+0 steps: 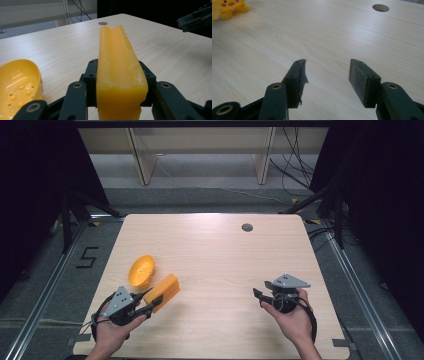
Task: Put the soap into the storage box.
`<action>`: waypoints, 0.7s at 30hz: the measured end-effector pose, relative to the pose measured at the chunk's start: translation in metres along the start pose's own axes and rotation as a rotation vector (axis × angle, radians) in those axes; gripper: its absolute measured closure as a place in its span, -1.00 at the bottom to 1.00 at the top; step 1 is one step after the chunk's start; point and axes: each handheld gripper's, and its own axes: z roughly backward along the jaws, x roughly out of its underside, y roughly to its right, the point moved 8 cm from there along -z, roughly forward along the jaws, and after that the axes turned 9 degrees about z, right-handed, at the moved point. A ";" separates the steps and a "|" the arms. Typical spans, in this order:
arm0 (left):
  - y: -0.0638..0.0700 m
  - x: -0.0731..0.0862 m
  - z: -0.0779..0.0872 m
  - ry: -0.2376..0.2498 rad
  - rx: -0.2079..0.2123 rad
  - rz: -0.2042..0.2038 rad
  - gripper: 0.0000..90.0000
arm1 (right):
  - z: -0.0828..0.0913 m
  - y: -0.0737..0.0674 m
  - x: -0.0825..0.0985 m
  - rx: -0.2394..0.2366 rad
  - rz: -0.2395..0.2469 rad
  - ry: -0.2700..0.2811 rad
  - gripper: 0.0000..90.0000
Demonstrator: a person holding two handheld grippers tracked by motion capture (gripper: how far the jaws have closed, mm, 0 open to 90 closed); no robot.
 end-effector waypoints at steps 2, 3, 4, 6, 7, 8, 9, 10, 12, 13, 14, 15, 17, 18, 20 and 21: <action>-0.001 -0.001 0.000 0.005 0.000 0.000 0.34 | -0.001 0.000 0.001 -0.007 -0.008 0.004 0.06; -0.002 -0.002 0.000 0.013 0.002 0.007 0.34 | 0.000 -0.001 0.004 -0.011 -0.038 -0.018 0.06; -0.003 -0.002 0.001 0.008 -0.007 0.004 0.34 | 0.000 -0.001 0.004 -0.011 -0.038 -0.018 0.06; -0.005 -0.004 0.002 0.014 -0.014 0.010 0.34 | -0.002 0.003 0.003 -0.011 -0.021 0.000 0.06; -0.006 -0.005 0.002 0.021 -0.012 0.018 0.34 | -0.001 0.002 0.002 -0.024 -0.021 0.000 0.06; -0.010 -0.006 0.003 0.020 -0.024 0.023 0.34 | -0.001 0.002 0.002 -0.022 -0.018 0.003 0.06; -0.010 -0.006 0.003 0.020 -0.024 0.023 0.34 | -0.001 0.002 0.002 -0.022 -0.018 0.003 0.06; -0.011 -0.007 0.003 0.025 -0.030 0.032 0.34 | -0.001 0.004 0.002 -0.007 -0.010 0.012 0.06; -0.014 -0.009 0.004 0.031 -0.040 0.036 0.34 | -0.002 0.002 0.002 -0.013 -0.019 0.009 0.06; -0.015 -0.010 0.004 0.038 -0.044 0.044 0.34 | -0.002 0.002 0.002 -0.013 -0.019 0.009 0.06; -0.017 -0.011 0.005 0.040 -0.051 0.045 0.34 | -0.002 0.003 0.003 -0.006 -0.004 0.001 0.05; -0.017 -0.012 0.004 0.049 -0.048 0.051 0.34 | -0.002 0.001 0.003 -0.025 -0.018 -0.003 0.05; -0.019 -0.014 0.004 0.051 -0.054 0.053 0.34 | -0.003 0.000 0.002 -0.024 -0.008 0.003 0.05; -0.020 -0.014 0.005 0.049 -0.063 0.054 0.34 | -0.003 0.000 0.002 -0.024 -0.008 0.003 0.05; -0.022 -0.014 0.006 0.052 -0.074 0.058 0.34 | -0.002 0.002 0.002 -0.003 0.004 0.007 0.05; -0.023 -0.015 0.006 0.052 -0.080 0.057 0.34 | -0.003 0.002 0.002 -0.002 0.002 0.011 0.05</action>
